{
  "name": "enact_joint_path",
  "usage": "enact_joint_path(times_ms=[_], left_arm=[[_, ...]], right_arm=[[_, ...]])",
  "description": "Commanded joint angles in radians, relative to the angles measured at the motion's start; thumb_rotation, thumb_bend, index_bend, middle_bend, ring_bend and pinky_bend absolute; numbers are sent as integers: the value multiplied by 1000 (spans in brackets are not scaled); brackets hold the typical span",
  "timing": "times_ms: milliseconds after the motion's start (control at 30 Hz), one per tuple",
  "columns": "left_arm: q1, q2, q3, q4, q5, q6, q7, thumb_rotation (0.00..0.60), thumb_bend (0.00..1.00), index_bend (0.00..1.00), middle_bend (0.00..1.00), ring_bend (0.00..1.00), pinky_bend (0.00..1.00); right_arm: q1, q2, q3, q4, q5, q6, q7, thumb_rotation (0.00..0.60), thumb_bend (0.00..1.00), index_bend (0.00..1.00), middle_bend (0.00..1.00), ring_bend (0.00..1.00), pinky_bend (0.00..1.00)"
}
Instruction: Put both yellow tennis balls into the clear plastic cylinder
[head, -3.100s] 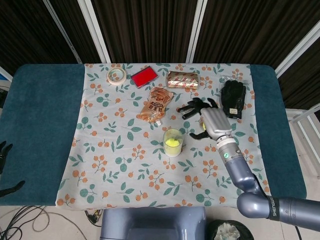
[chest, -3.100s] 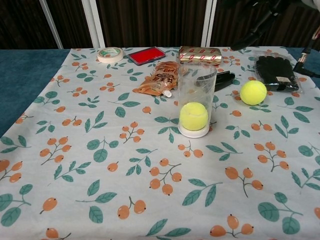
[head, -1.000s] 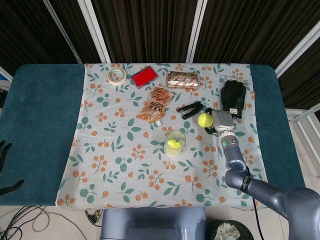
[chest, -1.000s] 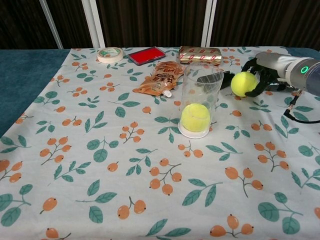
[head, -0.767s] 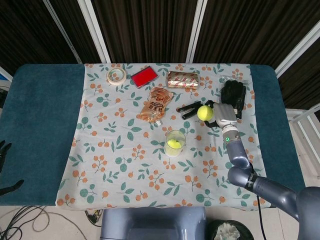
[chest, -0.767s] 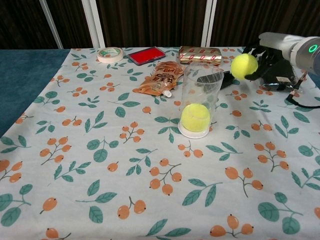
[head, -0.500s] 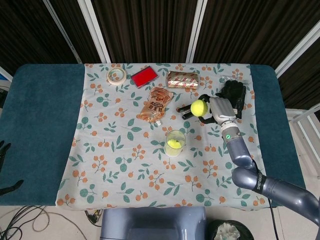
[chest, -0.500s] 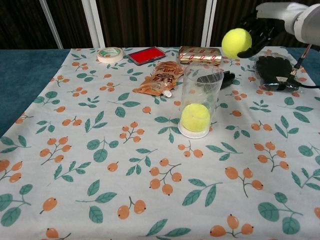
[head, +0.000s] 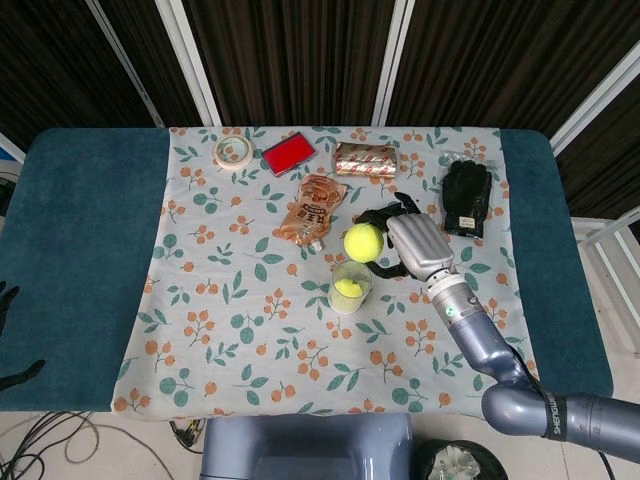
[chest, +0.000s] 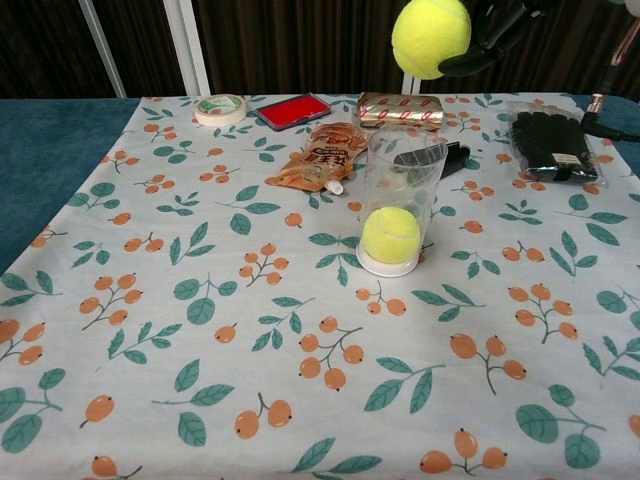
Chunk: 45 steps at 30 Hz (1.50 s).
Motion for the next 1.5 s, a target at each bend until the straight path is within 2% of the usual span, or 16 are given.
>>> enact_joint_path(times_ms=[33,300,600,867,967,1067,1267,1367,1500], left_arm=[[-1,0,0,-1,0,-2,1,600,41,54,0,0,138],[0,0,1,-4,0,-1,5,600,41,54,0,0,138],[1,1,3,-9,0,-1,11,600,41,54,0,0,138],[0,2,1,-8,-2,-2,7,600,41,54,0,0,138],[1,2,1,-9,-3,-1,7,600,41,54,0,0,138],[2,3,0,-9,-6,-1,6,600,41,54,0,0,138],[2,4,0,-9,-5,0,4,600,41,54,0,0,138],[2,4,0,-9,-5,1,4,600,41,54,0,0,138],[3,5,-1,-11,-7,2,3,600,41,54,0,0,138]], right_arm=[[-13,26,-23,-46,-28,16,-9,600,504,537,448,555,11],[-10,58,-76,-86,-42,-11,-28,600,504,528,446,521,11],[27,71,-127,-86,-20,-59,-73,600,504,449,385,460,2],[69,40,-165,-72,41,-35,-149,600,432,326,266,293,0],[88,20,-168,-62,84,-25,-168,600,391,261,185,225,0],[104,12,-171,-58,113,-19,-185,600,352,182,124,199,0],[121,0,-169,-64,147,13,-198,600,300,84,64,175,0],[126,10,-173,-71,159,22,-207,600,299,79,61,173,0],[118,45,-151,-82,167,55,-185,600,299,78,61,173,0]])
